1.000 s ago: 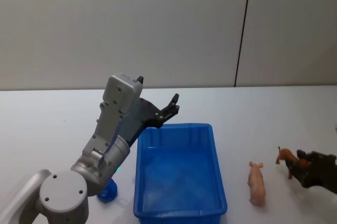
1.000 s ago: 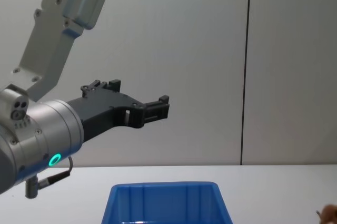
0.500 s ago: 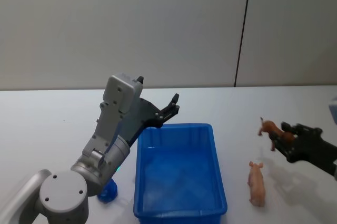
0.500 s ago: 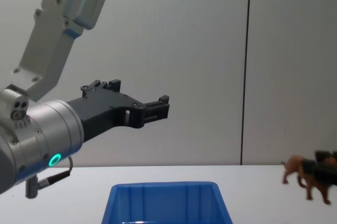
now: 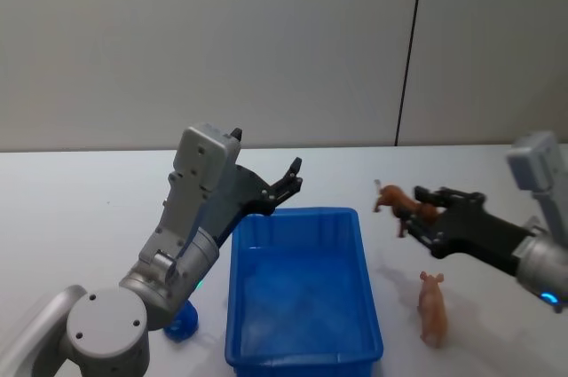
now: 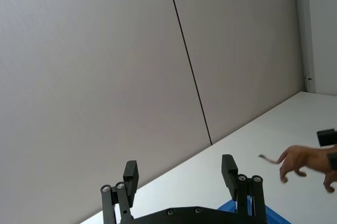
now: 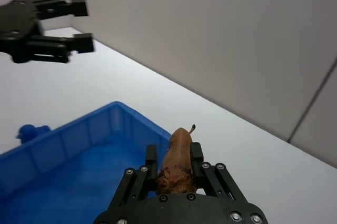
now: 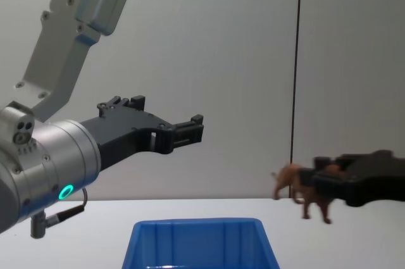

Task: Pick up the two dolls from the table and place them into the box.

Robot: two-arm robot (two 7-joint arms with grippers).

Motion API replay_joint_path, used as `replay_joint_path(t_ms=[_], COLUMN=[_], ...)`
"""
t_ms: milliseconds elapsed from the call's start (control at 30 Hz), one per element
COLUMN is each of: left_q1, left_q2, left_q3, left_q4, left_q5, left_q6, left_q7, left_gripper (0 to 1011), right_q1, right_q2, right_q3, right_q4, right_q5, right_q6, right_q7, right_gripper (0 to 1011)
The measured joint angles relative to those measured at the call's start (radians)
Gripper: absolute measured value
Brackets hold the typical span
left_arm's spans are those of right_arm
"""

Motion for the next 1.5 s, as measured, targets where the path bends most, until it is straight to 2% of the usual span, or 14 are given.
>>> replay_joint_path(t_ms=[233,533,867,967,1033,1133,1267,1500], left_q1=[0.0,0.0,0.0,0.0,0.0,0.0,0.0,0.0], left_q2=[0.0,0.0,0.0,0.0,0.0,0.0,0.0,0.0], left_q3=[0.0,0.0,0.0,0.0,0.0,0.0,0.0,0.0], left_q4=[0.0,0.0,0.0,0.0,0.0,0.0,0.0,0.0], left_q5=[0.0,0.0,0.0,0.0,0.0,0.0,0.0,0.0], left_q6=[0.0,0.0,0.0,0.0,0.0,0.0,0.0,0.0], left_q7=[0.0,0.0,0.0,0.0,0.0,0.0,0.0,0.0], left_gripper=[1001,1001,1001,1001,1001,1001,1001,1001], right_q1=[0.037,0.063,0.081,0.084,0.085,0.085,0.077,0.037], right_q2=[-0.049,-0.094,-0.125,-0.128,-0.128,-0.124,-0.11,-0.064], right_q3=[-0.051,-0.103,-0.142,-0.145,-0.146,-0.143,-0.132,-0.103], right_q4=[0.027,0.066,0.101,0.107,0.109,0.11,0.1,0.058], right_q5=[-0.041,-0.1,-0.14,-0.142,-0.143,-0.139,-0.128,-0.091], right_q6=[0.016,0.032,0.041,0.041,0.041,0.039,0.038,0.042], right_q7=[0.064,0.102,0.111,0.105,0.1,0.084,0.064,0.022], right_gripper=[362,362,664,766,800,925,1001,1001])
